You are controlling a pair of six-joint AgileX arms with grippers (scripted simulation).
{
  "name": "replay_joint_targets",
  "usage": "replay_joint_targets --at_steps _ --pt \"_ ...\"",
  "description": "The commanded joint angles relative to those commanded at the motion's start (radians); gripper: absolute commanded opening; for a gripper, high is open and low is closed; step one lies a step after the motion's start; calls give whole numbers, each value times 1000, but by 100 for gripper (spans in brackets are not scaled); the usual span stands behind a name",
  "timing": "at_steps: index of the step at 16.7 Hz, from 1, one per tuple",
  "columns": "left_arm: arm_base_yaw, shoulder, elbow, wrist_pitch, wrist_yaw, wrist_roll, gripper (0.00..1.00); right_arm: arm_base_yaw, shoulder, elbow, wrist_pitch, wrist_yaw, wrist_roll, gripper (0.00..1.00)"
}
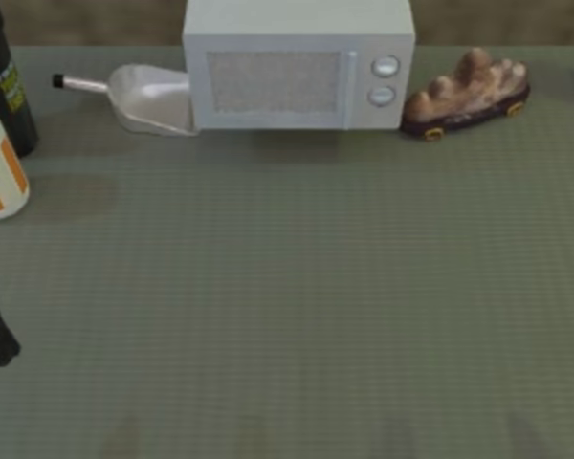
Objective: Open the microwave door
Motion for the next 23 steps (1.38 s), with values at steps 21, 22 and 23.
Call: replay_joint_targets --at_steps 21,22,23 --pt "-615 1550 1199 -48 -544 -331 100 0 0 0 0 0 0 100" --pt "-650 1641 1267 -51 -575 -351 100 0 0 0 0 0 0 100" --pt "-683 1725 1329 -55 -605 -368 100 0 0 0 0 0 0 100"
